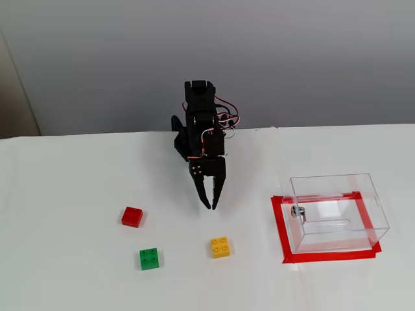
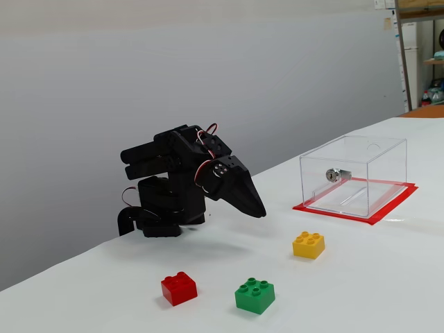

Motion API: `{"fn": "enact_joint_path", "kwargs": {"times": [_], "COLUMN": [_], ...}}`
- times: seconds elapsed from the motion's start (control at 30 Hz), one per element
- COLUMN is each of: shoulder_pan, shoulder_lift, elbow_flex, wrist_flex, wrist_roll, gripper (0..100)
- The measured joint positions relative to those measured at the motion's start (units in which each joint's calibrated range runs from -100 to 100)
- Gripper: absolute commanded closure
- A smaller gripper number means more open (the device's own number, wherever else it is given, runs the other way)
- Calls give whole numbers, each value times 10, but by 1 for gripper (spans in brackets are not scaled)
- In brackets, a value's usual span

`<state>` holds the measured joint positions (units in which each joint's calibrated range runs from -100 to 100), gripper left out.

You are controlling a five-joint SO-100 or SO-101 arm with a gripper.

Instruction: Pick the yellow lego brick and place it into the transparent box

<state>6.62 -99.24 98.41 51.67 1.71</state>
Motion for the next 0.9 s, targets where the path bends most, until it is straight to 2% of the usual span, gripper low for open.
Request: {"fn": "enact_joint_path", "kwargs": {"times": [0.5, 0.9], "shoulder_pan": [-4, -22], "shoulder_lift": [0, 37], "elbow_flex": [-10, -171], "wrist_flex": [0, 1], "wrist_roll": [0, -1], "gripper": [98, 96]}}
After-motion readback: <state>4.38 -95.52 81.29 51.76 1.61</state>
